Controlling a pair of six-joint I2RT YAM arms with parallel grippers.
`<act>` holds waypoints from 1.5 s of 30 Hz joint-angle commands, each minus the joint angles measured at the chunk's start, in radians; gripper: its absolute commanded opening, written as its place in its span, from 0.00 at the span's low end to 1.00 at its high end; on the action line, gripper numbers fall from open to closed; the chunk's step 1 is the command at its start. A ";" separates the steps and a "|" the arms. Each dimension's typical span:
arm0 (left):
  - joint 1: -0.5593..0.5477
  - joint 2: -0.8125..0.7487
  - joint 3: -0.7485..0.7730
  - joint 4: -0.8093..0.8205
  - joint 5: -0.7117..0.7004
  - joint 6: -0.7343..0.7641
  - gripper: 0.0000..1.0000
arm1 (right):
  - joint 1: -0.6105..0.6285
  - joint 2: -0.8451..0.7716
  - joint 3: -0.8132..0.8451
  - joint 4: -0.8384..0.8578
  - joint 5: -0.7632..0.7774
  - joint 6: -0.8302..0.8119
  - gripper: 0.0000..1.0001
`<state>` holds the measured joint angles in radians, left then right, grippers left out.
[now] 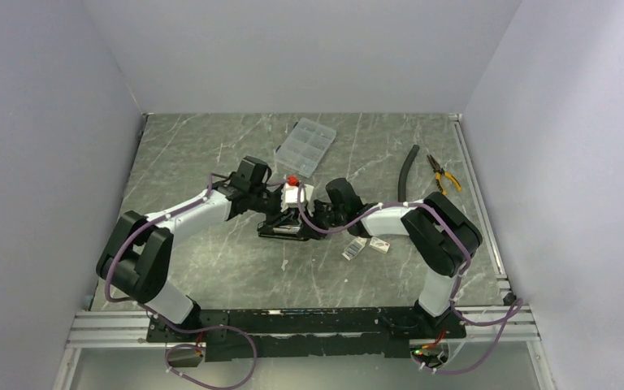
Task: Load the staples into the stapler
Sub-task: Close the stapler at the center of the board.
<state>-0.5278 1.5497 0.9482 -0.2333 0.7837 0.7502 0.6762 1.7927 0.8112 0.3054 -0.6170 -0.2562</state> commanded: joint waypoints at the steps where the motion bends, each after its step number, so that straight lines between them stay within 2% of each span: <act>1: -0.027 0.044 -0.025 -0.058 -0.039 -0.072 0.03 | -0.015 0.014 -0.002 0.007 0.023 0.048 0.07; 11: -0.035 0.049 -0.031 -0.056 -0.052 -0.072 0.03 | -0.028 0.014 -0.010 0.018 0.013 0.048 0.07; 14: -0.034 0.053 -0.032 -0.058 -0.052 -0.067 0.03 | -0.030 0.017 -0.007 0.010 0.010 0.043 0.10; 18: -0.035 0.053 -0.035 -0.059 -0.066 -0.066 0.03 | -0.038 0.011 0.002 -0.011 0.002 0.036 0.20; 25: -0.037 0.064 -0.016 -0.079 -0.096 -0.067 0.03 | -0.067 -0.030 0.018 -0.056 -0.036 0.027 0.47; 30: -0.044 0.085 0.008 -0.095 -0.110 -0.074 0.03 | -0.072 -0.057 0.030 -0.105 -0.067 0.004 0.56; 45: -0.108 0.167 0.075 -0.157 -0.225 -0.093 0.03 | -0.118 -0.197 0.052 -0.300 -0.075 -0.084 0.56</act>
<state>-0.6167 1.6825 0.9867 -0.3328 0.5930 0.6945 0.5682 1.6630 0.8387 0.0406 -0.6731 -0.2985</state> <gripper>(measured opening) 0.368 0.568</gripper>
